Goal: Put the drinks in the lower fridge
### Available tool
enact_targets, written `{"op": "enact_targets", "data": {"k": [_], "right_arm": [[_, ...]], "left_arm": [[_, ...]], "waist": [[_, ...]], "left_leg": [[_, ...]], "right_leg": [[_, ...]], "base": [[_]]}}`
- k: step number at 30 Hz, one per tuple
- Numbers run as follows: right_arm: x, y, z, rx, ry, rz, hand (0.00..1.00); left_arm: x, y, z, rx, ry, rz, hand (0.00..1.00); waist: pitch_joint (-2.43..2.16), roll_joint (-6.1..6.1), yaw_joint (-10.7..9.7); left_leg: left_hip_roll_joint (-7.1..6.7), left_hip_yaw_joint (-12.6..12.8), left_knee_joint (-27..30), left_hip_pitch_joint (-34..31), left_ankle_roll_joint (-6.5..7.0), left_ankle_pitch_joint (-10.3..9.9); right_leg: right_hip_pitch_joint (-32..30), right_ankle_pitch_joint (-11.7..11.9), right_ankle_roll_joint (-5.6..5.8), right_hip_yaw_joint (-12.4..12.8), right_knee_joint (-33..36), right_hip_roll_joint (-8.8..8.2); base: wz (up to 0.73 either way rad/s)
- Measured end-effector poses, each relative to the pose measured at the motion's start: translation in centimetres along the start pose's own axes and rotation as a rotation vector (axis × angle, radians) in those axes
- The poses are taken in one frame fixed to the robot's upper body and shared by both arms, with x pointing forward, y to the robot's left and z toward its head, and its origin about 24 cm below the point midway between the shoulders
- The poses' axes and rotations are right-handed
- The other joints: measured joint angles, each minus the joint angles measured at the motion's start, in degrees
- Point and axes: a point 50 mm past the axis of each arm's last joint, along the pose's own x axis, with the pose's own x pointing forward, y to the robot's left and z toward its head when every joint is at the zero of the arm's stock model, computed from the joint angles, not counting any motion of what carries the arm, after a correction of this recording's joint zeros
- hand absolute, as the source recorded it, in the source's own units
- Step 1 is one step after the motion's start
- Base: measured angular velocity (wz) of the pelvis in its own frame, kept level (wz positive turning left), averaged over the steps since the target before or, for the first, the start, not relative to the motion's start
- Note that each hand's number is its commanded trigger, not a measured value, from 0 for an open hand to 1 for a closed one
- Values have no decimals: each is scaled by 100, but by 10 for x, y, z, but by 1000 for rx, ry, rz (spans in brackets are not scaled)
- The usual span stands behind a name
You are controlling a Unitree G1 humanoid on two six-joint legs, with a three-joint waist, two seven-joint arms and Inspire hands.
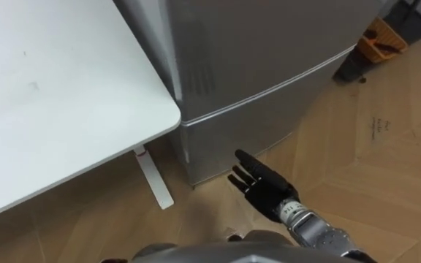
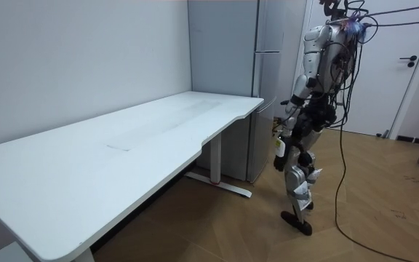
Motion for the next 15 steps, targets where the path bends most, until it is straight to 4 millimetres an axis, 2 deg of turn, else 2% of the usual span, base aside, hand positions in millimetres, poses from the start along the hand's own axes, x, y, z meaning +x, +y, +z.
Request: {"op": "enact_targets", "data": {"k": [3,5,8,12,15], "right_arm": [[2,4,2,-23,8,15,0],[3,4,3,-61,21,9,0],[1,-3,6,-139,32,-35,0],[-12,-34,11,-230,52,-196,0],[-29,-61,17,-303,81,-337,0]], "left_arm": [[0,-2,-7,-8,14,-7,0],[0,-1,-8,-29,13,-6,0],[0,0,-15,-85,23,-8,0],[-1,4,-21,-127,13,5,0],[-1,5,-29,-160,17,18,0]], "waist": [[-4,-11,18],[-1,-10,17],[7,-2,-15],[13,4,-46],[17,25,-185]], "left_leg": [[-66,1,4,-4,47,5],[-52,-14,15,-11,81,1],[-63,-141,78,-1,142,-35],[-77,-479,85,54,154,-40],[-74,-813,93,72,155,-35]], "right_leg": [[10,29,43,11,2,-35],[26,48,56,-16,27,-57],[89,8,95,-218,91,-162],[414,32,136,-426,-217,-190],[712,82,174,-563,-546,-170]], "base": [[2],[6],[29],[39],[54]]}}
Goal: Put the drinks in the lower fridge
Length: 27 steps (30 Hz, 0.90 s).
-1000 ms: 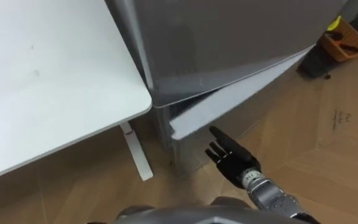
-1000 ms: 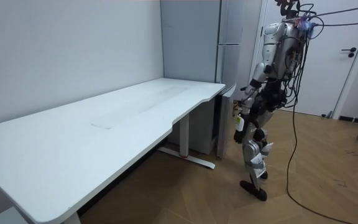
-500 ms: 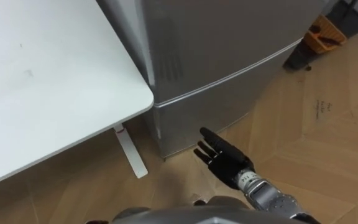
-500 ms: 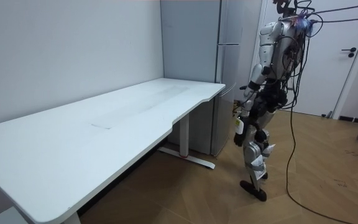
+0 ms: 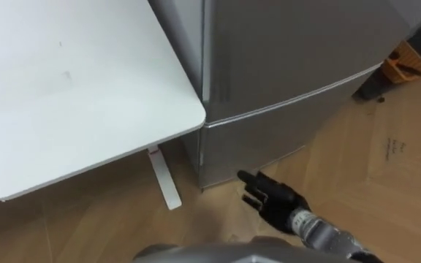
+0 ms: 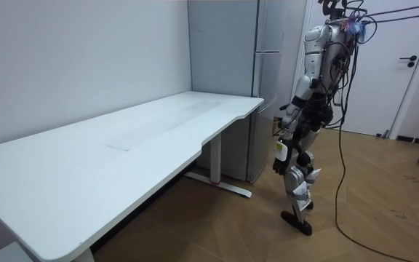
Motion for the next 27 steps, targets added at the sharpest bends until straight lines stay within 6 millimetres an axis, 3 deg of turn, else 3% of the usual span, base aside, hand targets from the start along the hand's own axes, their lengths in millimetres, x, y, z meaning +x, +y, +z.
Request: {"op": "enact_targets", "data": {"k": [2,4,6,13,19,23,25,27], "right_arm": [[-6,-16,3,-68,16,-70,0],[-17,-44,-6,-191,107,-198,0],[-24,-56,-12,-272,169,-268,0],[-27,-64,-14,-325,200,-315,0],[-28,-64,-15,-335,210,-317,0],[-30,-67,-20,-299,209,-324,0],[-31,-69,-21,-274,210,-330,0],[-31,-69,-21,-264,216,-331,0]], "left_arm": [[0,3,-3,-19,5,8,0],[-1,9,-6,-49,14,25,0],[-1,12,-8,-66,21,36,0],[-1,12,-16,-149,42,39,0],[-1,9,-26,-200,68,27,0],[-1,11,-14,-194,40,10,0],[-1,12,-9,-187,26,9,0],[-1,13,-5,-186,18,12,0]], "waist": [[0,13,-23],[4,18,6],[20,10,31],[60,-38,183],[56,-77,170],[30,-143,33],[20,-171,-68],[0,-153,-108]], "left_leg": [[-2,-148,-15,28,0,1],[4,-363,-42,117,-4,2],[1,-516,-57,142,-16,8],[9,-769,-93,220,-97,-11],[7,-974,-13,108,-194,-21],[29,-855,57,-5,-287,3],[123,-247,105,-63,-327,12],[121,-150,108,-84,-330,14]], "right_leg": [[120,4,6,-11,-114,15],[314,-1,13,266,-251,74],[402,-12,30,362,-300,92],[636,-64,12,311,-482,156],[700,-163,-56,72,-554,159],[825,-332,-47,-352,-550,54],[957,-413,-22,-607,-558,-10],[1007,-443,-3,-685,-561,-38]], "base": [[46],[50],[36],[19],[23],[70],[84],[50]]}}
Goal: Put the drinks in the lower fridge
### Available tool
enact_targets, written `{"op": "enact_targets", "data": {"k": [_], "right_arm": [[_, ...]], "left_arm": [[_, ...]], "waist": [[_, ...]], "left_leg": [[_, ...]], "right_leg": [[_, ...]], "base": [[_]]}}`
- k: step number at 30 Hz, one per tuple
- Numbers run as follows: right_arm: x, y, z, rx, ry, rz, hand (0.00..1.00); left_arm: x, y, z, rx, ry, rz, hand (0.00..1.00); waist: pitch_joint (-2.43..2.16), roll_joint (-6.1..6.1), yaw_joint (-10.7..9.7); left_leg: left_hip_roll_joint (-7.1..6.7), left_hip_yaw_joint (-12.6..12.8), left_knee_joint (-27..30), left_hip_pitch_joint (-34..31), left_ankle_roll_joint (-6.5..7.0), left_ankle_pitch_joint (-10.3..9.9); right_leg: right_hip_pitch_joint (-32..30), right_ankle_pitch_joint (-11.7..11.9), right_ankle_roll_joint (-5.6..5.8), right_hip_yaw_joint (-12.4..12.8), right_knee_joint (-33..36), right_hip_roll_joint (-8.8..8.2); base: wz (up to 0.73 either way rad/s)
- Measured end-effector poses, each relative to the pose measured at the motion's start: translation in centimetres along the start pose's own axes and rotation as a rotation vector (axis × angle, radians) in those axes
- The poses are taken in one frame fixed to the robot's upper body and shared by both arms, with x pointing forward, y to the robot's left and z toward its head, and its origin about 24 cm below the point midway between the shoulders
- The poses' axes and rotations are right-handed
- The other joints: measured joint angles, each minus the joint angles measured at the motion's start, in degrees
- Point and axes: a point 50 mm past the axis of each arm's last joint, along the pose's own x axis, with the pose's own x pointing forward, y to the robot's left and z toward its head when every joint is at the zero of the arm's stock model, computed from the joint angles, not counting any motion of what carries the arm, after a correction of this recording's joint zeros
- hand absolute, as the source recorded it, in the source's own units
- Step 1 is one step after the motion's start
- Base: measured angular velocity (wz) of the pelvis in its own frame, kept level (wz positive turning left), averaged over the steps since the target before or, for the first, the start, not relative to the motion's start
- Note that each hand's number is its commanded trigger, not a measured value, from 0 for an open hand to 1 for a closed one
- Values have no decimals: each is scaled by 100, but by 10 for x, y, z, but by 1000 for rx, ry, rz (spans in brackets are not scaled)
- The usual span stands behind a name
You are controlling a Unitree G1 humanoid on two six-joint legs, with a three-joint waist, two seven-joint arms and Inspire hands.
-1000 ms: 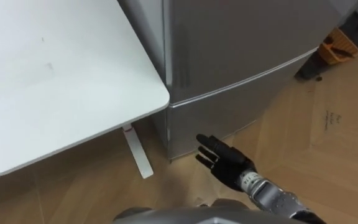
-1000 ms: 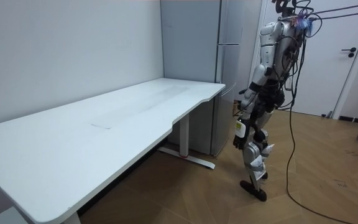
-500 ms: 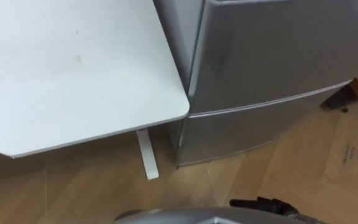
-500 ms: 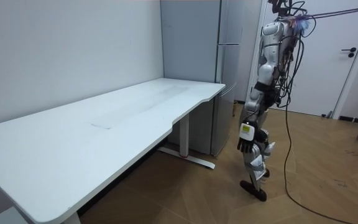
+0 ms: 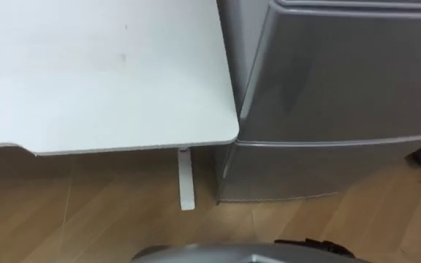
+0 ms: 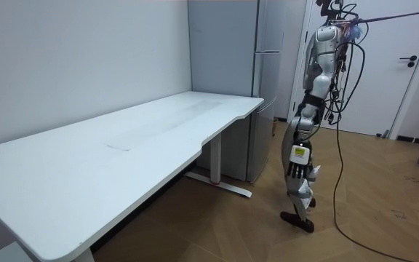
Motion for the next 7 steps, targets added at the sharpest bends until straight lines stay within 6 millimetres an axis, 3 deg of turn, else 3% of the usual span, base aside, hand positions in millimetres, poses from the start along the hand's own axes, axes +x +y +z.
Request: {"op": "enact_targets", "data": {"k": [3,4,7], "right_arm": [[0,-2,-2,26,4,-5,0],[0,-2,-3,36,4,-5,0],[0,-2,-3,38,2,-5,0]], "left_arm": [[0,1,3,8,-7,13,0],[0,0,4,24,-8,20,0],[0,0,7,28,-16,25,0]], "waist": [[-11,26,-18],[-30,90,-21],[-22,92,-34]], "left_leg": [[-12,-10,-7,-22,0,2],[-11,-2,-8,-20,-2,4],[-13,12,-5,-15,-10,11]], "right_leg": [[6,-2,6,1,-9,-5],[11,-2,6,2,-8,-5],[36,-1,6,0,-9,-6]], "base": [[15],[0],[4]]}}
